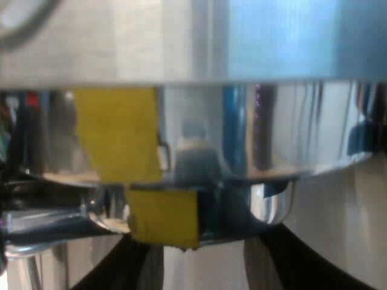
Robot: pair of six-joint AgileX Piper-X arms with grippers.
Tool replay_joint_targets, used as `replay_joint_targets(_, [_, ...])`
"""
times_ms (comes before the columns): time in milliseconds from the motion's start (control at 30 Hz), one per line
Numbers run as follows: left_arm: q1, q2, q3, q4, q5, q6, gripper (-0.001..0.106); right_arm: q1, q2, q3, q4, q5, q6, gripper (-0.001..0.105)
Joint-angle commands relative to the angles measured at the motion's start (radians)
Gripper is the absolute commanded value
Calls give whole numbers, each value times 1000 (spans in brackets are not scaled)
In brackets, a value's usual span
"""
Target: Put the handle in the coffee machine
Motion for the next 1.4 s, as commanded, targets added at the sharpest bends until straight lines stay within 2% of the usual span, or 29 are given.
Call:
replay_joint_targets(33, [17,-19,-24,-70,103,-10,0,-5,-23,-6,-73,-6,-15,35])
replay_joint_targets(267, [17,-19,-24,-70,96,-10,0,-5,-23,-6,-75,-6,-15,35])
replay_joint_targets(300, [17,-19,-24,-70,81,-10,3,-5,-23,-6,-75,-6,-15,35])
replay_joint_targets(367, [17,-19,-24,-70,53,3,13,-5,-23,-6,-75,-6,-15,35])
replay_joint_targets(433, [17,-19,-24,-70,18,6,38,-5,-23,-6,-75,-6,-15,35])
replay_joint_targets(467, [17,-19,-24,-70,18,6,43,-5,-23,-6,-75,-6,-15,35])
replay_joint_targets(533, [17,-19,-24,-70,12,6,71,-5,-23,-6,-75,-6,-15,35])
replay_joint_targets(600, [17,-19,-24,-68,-3,6,77,-5,-23,-6,-75,-6,-15,35])
replay_joint_targets(733, [17,-19,-24,-67,-47,6,78,-5,-23,-6,-75,-6,-15,35])
replay_joint_targets(967, [17,-19,-24,-67,-46,-2,78,-5,-23,-9,-95,-6,-13,35])
replay_joint_targets(1133, [17,-22,-24,-64,22,-24,78,-5,-23,-9,-112,-6,-13,35])
replay_joint_targets(1233, [17,-35,-24,-62,29,-67,78,-5,-23,-9,-112,-6,-13,35])
replay_joint_targets(1400, [17,-86,-24,-62,69,-73,78,-5,-23,-9,-112,-6,-13,35])
